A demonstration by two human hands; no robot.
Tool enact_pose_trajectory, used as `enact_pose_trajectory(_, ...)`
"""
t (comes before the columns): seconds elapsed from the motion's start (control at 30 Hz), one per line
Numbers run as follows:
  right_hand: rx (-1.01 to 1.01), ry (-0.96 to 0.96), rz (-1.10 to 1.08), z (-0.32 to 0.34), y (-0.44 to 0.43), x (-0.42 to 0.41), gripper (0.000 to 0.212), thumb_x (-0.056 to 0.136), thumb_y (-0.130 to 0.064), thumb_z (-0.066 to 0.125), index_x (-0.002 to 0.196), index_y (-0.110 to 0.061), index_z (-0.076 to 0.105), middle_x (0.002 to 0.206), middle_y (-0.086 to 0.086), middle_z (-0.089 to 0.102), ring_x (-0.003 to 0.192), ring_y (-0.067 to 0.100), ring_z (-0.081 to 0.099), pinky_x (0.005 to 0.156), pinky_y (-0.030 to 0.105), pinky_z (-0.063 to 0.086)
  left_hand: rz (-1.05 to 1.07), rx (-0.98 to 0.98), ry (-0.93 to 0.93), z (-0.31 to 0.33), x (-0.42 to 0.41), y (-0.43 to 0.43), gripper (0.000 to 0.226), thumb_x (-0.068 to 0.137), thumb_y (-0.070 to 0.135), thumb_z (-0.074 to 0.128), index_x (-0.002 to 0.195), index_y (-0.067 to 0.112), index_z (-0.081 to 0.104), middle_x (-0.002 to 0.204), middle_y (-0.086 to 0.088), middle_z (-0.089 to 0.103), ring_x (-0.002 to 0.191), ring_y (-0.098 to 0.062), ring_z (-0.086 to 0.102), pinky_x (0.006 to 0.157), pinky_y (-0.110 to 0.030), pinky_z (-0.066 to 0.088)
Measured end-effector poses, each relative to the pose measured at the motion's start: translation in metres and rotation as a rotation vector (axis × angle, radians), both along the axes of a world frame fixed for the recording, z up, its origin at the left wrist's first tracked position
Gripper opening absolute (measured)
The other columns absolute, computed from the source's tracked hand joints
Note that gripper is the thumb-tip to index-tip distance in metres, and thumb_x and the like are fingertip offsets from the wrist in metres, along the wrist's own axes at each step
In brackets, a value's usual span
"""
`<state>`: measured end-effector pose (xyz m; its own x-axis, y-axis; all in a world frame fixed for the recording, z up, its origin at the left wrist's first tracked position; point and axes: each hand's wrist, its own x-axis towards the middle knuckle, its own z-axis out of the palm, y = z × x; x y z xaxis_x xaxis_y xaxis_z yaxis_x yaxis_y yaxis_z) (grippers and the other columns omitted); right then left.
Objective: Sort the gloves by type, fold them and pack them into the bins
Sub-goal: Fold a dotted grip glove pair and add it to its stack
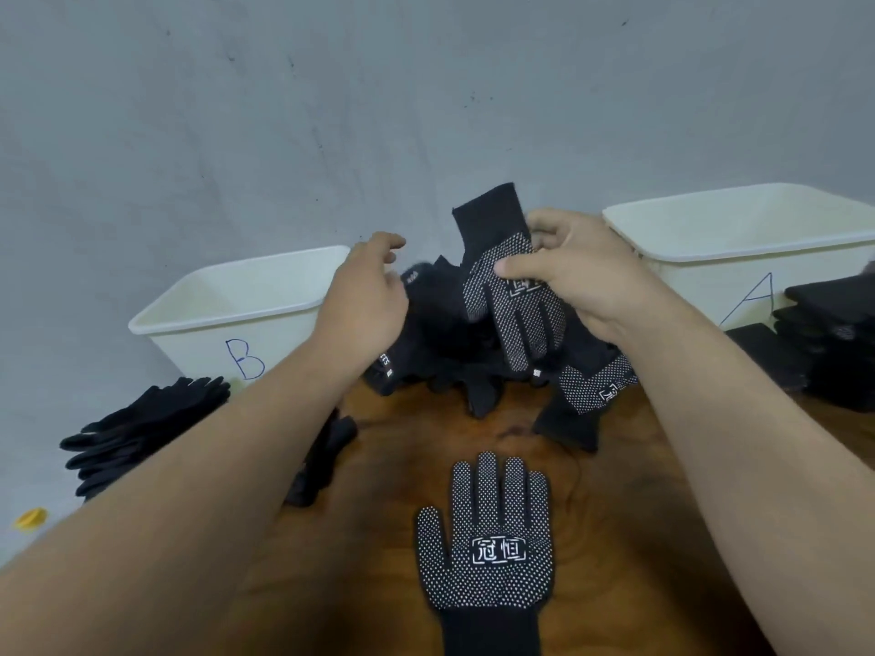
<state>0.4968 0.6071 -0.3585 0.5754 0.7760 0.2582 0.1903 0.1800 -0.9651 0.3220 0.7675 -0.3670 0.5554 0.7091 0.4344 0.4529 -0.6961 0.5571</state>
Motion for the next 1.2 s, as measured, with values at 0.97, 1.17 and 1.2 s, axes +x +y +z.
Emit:
enact_pose_trajectory(0.97, 0.228, -0.275, -0.093, 0.01, -0.004, -0.038, 0.02, 0.106, -0.035, 0.066, 0.105, -0.019, 0.077, 0.09, -0.01, 0.078, 0.085, 0.006, 0.073, 0.08, 0.034, 0.058, -0.246, -0.148, -0.471, 0.027, 0.008, -0.066, 0.062, 0.107, 0.056, 0.053, 0.065, 0.011, 0.05, 0.059, -0.004, 0.042, 0.059, -0.013, 0.04, 0.057, -0.041, 0.033)
enact_pose_trajectory(1.17, 0.285, -0.184, -0.029, 0.007, -0.003, -0.037, 0.02, 0.098, -0.023, 0.078, 0.116, -0.014, 0.081, 0.106, 0.0, 0.083, 0.102, 0.02, 0.079, 0.096, 0.052, 0.062, -0.194, -0.161, -0.519, 0.02, 0.001, -0.063, 0.07, 0.107, 0.055, 0.054, 0.058, 0.009, 0.036, 0.058, -0.004, 0.032, 0.056, -0.015, 0.031, 0.054, -0.036, 0.023)
enact_pose_trajectory(1.2, 0.276, -0.183, -0.032, 0.006, -0.003, -0.037, 0.02, 0.098, -0.024, 0.078, 0.115, -0.014, 0.081, 0.105, 0.0, 0.083, 0.101, 0.02, 0.08, 0.095, 0.051, 0.063, -0.17, -0.157, -0.511, 0.016, -0.001, -0.06, 0.072, 0.107, 0.056, 0.053, 0.058, 0.007, 0.037, 0.057, -0.005, 0.033, 0.056, -0.016, 0.032, 0.055, -0.036, 0.025)
